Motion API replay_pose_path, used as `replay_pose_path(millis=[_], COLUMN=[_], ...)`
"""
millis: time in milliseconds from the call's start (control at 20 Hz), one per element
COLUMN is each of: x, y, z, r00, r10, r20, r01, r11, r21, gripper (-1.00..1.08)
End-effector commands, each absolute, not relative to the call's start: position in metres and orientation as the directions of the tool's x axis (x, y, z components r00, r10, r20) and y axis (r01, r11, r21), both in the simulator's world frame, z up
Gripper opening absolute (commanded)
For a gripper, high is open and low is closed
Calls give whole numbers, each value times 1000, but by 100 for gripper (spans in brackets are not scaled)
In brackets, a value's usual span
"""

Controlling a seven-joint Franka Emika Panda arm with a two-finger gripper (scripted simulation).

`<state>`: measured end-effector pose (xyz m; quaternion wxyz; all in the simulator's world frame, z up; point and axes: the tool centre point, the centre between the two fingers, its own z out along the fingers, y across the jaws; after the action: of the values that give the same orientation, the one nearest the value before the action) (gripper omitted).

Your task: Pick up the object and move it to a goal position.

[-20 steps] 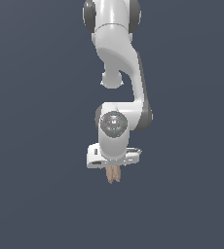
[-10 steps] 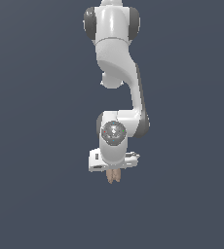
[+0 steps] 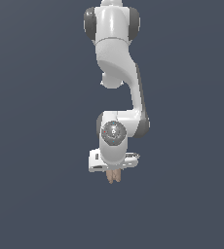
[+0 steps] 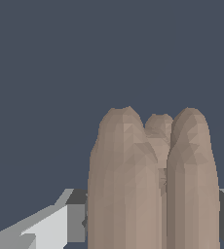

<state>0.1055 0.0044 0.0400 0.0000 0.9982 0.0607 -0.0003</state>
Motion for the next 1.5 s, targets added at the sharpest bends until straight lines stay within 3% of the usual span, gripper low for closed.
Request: replay_pose_path(millis=[0,750,1450], x=[106,95,58], y=[4,7,15], z=[40,80,219], r00=[993,993,993], r10=[121,121,121], r20=[0,0,0], r01=[121,121,121], r11=[-993,-993,-993], r21=[0,0,0], gripper=[-100,-100,-100])
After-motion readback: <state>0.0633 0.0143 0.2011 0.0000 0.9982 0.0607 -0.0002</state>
